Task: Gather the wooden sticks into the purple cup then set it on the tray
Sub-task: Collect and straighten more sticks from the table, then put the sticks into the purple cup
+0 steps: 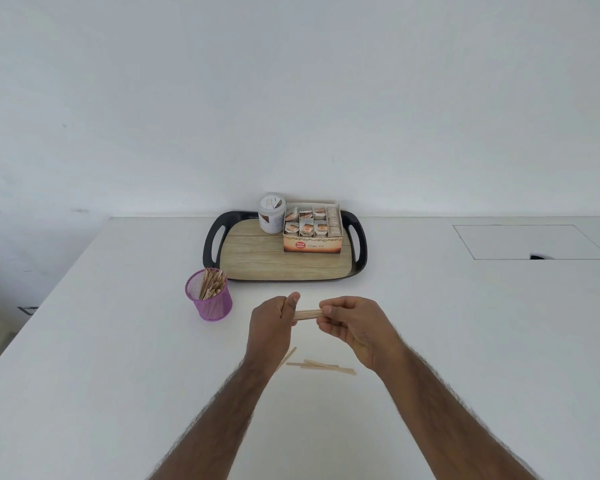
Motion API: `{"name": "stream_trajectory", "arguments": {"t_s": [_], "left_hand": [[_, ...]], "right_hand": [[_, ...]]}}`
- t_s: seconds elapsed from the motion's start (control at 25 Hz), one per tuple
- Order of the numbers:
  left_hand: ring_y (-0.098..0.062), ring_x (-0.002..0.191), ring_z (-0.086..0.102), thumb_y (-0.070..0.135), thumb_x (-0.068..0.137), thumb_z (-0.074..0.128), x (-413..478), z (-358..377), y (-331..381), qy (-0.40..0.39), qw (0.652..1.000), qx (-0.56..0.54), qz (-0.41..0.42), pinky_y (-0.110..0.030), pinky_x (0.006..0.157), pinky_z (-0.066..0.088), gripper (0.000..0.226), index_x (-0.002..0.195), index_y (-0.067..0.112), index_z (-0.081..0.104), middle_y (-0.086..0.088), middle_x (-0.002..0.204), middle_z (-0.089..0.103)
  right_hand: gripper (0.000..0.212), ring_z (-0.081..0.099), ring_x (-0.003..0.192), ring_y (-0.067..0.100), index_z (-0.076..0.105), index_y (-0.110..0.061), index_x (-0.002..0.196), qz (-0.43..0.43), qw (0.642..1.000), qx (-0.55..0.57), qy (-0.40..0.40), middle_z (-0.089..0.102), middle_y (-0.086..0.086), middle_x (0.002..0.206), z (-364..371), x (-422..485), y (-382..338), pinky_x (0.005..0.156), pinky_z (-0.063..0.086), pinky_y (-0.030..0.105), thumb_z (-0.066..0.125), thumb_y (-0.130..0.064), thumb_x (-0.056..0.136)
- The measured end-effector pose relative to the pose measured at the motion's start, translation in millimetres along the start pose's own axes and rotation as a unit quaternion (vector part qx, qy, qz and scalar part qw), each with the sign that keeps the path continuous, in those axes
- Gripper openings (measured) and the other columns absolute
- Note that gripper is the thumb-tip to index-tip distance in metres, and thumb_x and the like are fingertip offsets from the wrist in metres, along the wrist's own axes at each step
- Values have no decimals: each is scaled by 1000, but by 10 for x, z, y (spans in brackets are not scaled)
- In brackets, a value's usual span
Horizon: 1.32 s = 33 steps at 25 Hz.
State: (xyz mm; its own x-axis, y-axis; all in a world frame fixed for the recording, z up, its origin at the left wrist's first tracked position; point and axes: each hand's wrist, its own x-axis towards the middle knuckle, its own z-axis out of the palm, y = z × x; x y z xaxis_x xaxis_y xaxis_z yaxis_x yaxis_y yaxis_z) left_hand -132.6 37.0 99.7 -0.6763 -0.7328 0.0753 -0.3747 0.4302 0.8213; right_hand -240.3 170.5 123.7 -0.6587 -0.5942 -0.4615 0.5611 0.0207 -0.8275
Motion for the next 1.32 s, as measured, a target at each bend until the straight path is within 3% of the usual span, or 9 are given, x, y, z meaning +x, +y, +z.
{"name": "stream_trajectory", "arguments": {"t_s": [0.24,0.36,0.48,0.6,0.68,0.76,0.92,1.12,1.32], "left_hand": [[-1,59,56,43,106,47,-8,12,-72,5,1000,-10,6,-14,55,38,49,63,21,58,7,59,59],[-7,58,54,58,104,36,-102,24,-238,6,998,-57,7,-26,56,43,56,72,19,60,7,63,58],[-17,103,63,62,104,17,-215,-31,-675,-10,1000,20,3,-39,88,51,61,111,25,66,5,109,68],[-23,153,25,64,99,10,-357,-51,-1192,-97,971,217,11,-42,125,20,75,157,23,36,-4,166,30],[-21,158,-6,68,98,3,-465,-3,-1398,-131,947,289,39,-41,128,-4,78,164,27,12,-1,172,-5],[-20,156,-20,71,96,-5,-523,40,-1495,-138,927,344,62,-43,125,-13,79,163,29,-4,2,168,-22],[-19,154,-25,75,96,-4,-517,63,-1512,-132,922,360,63,-46,124,-13,79,162,31,-9,5,167,-25],[-21,155,-23,75,97,-1,-522,65,-1527,-123,927,349,64,-48,124,-11,79,163,30,-5,5,168,-23],[-23,156,-15,74,100,7,-511,85,-1564,-108,935,331,69,-50,123,-6,79,164,29,5,2,170,-14]], "right_hand": [[8,72,73,31,72,13,94,-14,999,-35,0,72,23,81,2,12,0,69,63,31,70,14,86],[7,72,66,27,74,9,86,-45,991,-121,32,72,20,77,15,39,9,67,62,30,70,14,86],[14,72,61,24,75,3,81,-77,973,-201,77,72,17,76,29,97,-31,68,64,33,67,13,87],[17,73,64,22,75,-3,81,-129,949,-273,89,74,16,79,203,170,-137,72,64,34,65,9,87],[21,70,61,17,74,-7,78,-179,928,-318,72,73,13,76,460,232,-228,66,62,30,63,8,87],[22,69,62,17,74,-11,78,-239,894,-377,40,71,7,70,813,310,-299,63,60,32,62,5,86],[20,64,70,14,76,-8,82,-368,781,-504,-35,72,0,75,1562,525,-380,65,51,20,59,3,87],[27,65,86,28,73,-7,95,-397,656,-635,-93,69,11,100,2254,828,-234,73,55,39,50,5,90],[28,67,89,32,69,-4,104,-402,523,-739,-139,65,13,105,2467,1042,13,67,51,37,49,9,89]]}}
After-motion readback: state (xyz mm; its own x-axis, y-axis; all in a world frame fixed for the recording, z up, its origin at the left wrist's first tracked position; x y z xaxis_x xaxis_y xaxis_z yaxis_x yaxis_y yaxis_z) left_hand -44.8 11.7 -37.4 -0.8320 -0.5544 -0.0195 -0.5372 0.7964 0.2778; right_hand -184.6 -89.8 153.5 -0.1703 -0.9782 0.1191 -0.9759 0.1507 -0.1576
